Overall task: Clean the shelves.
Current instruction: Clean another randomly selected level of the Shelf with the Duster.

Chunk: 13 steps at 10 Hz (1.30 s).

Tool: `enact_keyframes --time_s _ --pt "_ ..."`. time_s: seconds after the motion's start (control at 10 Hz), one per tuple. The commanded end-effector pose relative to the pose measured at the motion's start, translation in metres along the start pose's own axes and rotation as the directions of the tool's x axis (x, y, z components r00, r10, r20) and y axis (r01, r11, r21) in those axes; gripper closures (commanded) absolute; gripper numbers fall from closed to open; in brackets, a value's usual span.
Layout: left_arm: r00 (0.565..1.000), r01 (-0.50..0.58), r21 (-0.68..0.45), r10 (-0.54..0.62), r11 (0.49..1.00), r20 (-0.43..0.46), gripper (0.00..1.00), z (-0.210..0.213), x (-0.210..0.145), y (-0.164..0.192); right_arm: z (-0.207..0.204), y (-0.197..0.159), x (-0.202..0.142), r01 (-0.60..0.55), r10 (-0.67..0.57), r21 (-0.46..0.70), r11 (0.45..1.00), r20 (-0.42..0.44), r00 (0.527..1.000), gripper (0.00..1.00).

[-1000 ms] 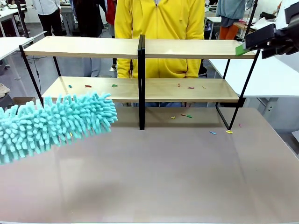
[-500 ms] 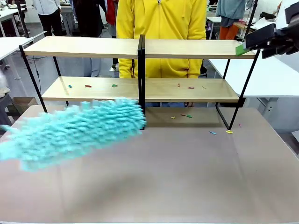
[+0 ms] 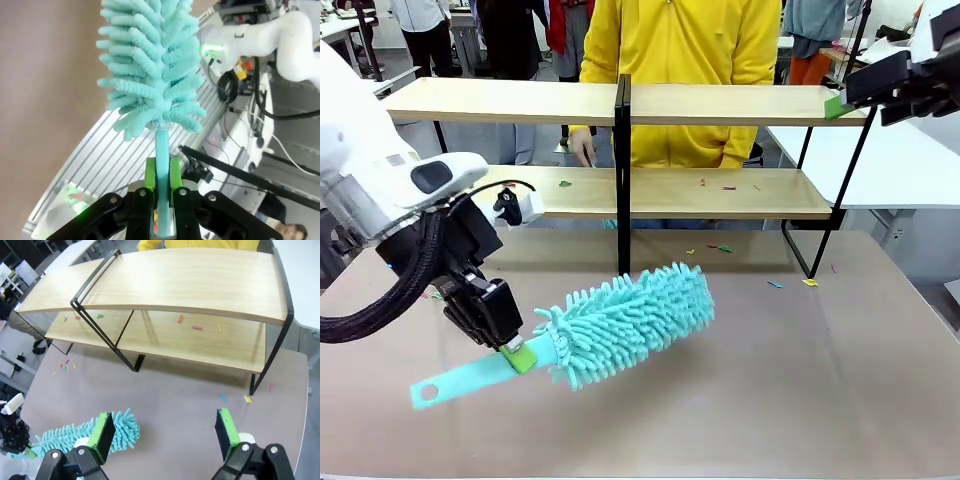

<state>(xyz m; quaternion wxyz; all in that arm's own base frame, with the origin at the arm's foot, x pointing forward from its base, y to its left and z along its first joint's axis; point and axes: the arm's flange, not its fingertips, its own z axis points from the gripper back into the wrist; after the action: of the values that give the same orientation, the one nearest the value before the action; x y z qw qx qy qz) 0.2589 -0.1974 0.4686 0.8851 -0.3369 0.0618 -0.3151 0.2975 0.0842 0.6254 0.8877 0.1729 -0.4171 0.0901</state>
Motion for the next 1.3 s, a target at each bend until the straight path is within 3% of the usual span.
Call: enact_keyframes --time_s 0.0,0.2,0.4,0.5,0.6,1.0,1.2 --pt "1.000 0.016 0.017 -0.016 1.000 0.023 0.88 0.007 -0.007 -0.012 0.000 -0.001 0.001 0.004 -0.004 0.007 1.000 0.002 1.000 0.00" --pt "1.000 -0.005 -0.007 0.005 1.000 -0.004 0.88 0.001 0.002 0.008 0.000 -0.001 0.001 0.004 -0.004 0.007 1.000 0.002 1.000 0.00" --pt "0.978 -0.141 0.047 0.132 0.989 0.162 0.88 -0.033 0.034 -0.019 0.000 -0.001 0.001 0.004 -0.004 0.007 1.000 0.002 1.000 0.00" --pt "0.967 -0.187 0.030 0.179 0.982 0.180 0.88 -0.052 0.057 -0.027 0.000 -0.001 0.001 0.004 -0.004 0.007 1.000 0.002 1.000 0.00" --pt "0.934 -0.270 0.044 0.250 0.962 0.256 0.88 -0.068 0.078 -0.033 0.000 -0.001 0.001 0.004 -0.004 0.007 1.000 0.002 1.000 0.00" --pt "0.887 -0.401 0.117 0.354 0.909 0.296 0.88 -0.102 0.129 -0.036 0.000 -0.001 0.001 0.004 -0.004 0.007 1.000 0.002 1.000 0.00" --pt "0.822 -0.464 0.102 0.385 0.880 0.419 0.88 -0.104 0.164 -0.028 0.000 -0.001 0.001 0.004 -0.004 0.007 1.000 0.002 1.000 0.00"
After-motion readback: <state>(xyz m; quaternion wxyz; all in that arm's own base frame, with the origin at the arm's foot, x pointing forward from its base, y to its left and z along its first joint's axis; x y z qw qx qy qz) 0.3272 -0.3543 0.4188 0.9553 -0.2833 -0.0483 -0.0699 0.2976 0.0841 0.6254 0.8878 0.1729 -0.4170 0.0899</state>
